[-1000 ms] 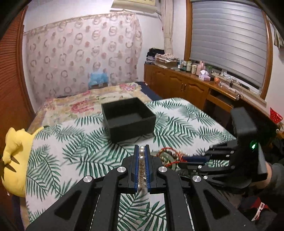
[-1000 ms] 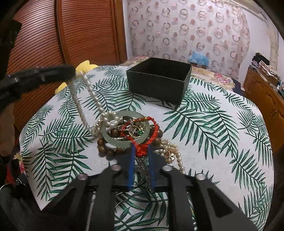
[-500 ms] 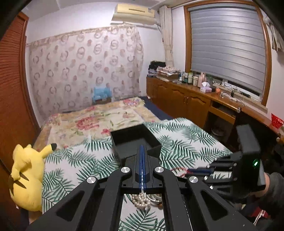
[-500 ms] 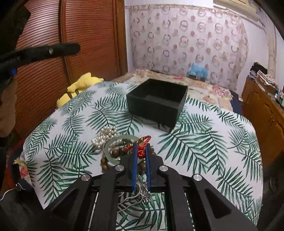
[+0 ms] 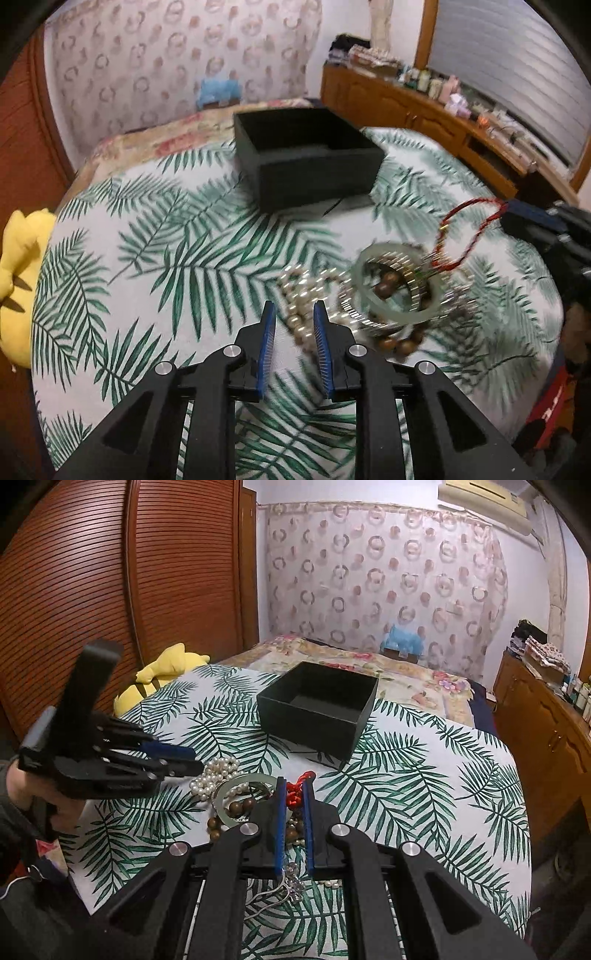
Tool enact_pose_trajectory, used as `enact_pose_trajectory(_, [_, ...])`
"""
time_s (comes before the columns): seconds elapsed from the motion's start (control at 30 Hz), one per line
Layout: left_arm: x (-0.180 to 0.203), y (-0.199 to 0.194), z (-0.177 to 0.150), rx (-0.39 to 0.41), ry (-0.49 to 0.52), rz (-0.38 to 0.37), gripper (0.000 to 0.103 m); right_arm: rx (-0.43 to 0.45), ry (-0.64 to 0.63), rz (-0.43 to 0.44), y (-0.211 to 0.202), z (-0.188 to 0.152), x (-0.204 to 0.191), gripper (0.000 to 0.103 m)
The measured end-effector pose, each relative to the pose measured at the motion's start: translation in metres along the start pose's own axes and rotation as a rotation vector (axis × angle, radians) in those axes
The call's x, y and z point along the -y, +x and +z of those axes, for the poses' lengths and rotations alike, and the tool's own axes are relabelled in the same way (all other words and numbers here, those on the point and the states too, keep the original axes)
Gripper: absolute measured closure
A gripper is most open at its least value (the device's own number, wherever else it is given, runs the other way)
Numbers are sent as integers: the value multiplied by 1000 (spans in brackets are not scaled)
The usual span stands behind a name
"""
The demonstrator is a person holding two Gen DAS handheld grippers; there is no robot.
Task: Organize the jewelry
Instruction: 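Lift the pearl necklace with the left tool while the right tool carries the red cord toward the black box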
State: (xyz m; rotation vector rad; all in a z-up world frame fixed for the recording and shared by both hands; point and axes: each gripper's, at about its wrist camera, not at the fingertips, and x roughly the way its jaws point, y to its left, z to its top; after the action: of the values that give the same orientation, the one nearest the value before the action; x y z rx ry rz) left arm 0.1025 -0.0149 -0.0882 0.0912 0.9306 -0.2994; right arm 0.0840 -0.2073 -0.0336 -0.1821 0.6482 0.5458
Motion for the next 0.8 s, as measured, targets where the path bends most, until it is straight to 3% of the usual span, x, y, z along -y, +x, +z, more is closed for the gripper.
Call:
enact_pose_trajectory(0.1, [-7,9,-2,-20,-2,22,83,0,0,0,1,0,-1,93])
enact_pose_trajectory(0.23, [-6,13,2,-45,18,-9,81,-6,-6,-2,4,-2,-3,93])
enact_pose_trajectory(0.4, [1,18,12,-64,74,33,80,-11,2,-9,7,-3,-1,93])
enact_pose_trajectory(0.43, [0,17,13,-63,73,29,85,-11,1,-8,7,-3,-1,93])
enact_pose_trajectory(0.47, [-1,17,14,-61,75,24,96,-11,-1,-9,7,-3,-1,93])
enact_pose_trajectory(0.53, [-6,12,16,-54,51,7,96,-10,-3,-11,7,-2,0,93])
enact_pose_trajectory(0.8, [-7,-63,45,173,22,-7,96,27,-20,-17,-4,13,2,93])
